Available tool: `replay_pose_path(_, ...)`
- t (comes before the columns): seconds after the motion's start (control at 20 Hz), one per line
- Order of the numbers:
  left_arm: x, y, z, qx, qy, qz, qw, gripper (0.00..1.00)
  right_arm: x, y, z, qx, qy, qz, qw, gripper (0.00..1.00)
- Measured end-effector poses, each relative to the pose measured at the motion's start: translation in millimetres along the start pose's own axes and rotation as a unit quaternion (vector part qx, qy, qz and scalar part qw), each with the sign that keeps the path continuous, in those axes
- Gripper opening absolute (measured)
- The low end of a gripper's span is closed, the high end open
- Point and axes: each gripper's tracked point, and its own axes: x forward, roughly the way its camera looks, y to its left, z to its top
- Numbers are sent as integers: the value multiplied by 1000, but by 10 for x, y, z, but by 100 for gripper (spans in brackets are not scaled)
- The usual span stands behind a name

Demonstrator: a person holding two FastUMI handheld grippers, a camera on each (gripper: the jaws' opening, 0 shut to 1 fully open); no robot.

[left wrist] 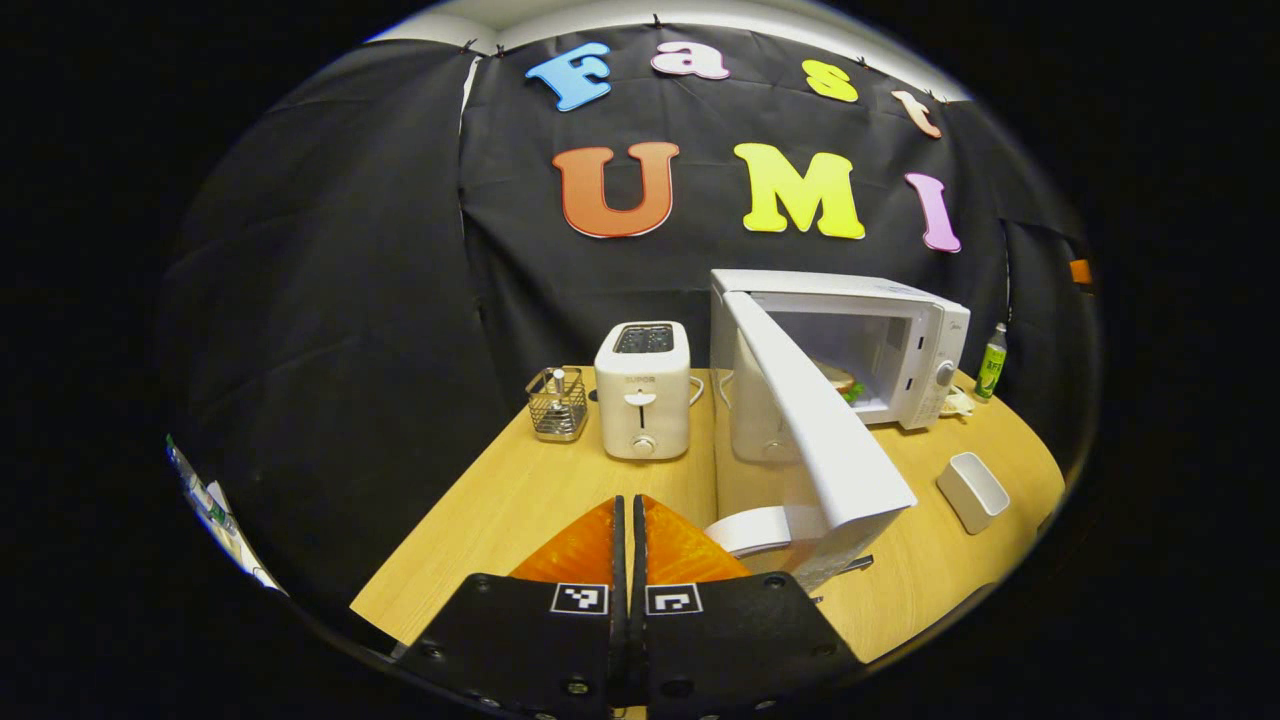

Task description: Open the microwave oven with the left hand, put the food in, and close the microwave oven.

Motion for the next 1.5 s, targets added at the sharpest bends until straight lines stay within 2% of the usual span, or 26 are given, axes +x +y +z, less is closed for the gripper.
replay_pose_path(0.25, -22, -208, 34, -2, -6, -25, 1000, 0, 6, 47, -35, -1, 4, 4, 1000, 100)
replay_pose_path(0.3, -26, -268, 32, -2, -5, -30, 1000, 0, -3, 53, -45, -1, 5, 5, 1000, 92)
replay_pose_path(0.35, -5, -326, 32, 0, -6, -35, 999, 0, -3, 73, -71, 1, 8, 7, 1000, 100)
replay_pose_path(1.1, 42, -1568, 96, 15, -12, -134, 991, 0, -65, -120, -220, 7, 25, 0, 1000, 100)
replay_pose_path(1.15, 46, -1666, 101, 14, -11, -142, 990, 0, -64, -139, -208, 7, 24, 0, 1000, 92)
replay_pose_path(1.5, 148, -2243, 198, 31, -15, -178, 983, 0, -54, -173, -224, 6, 32, 11, 999, 92)
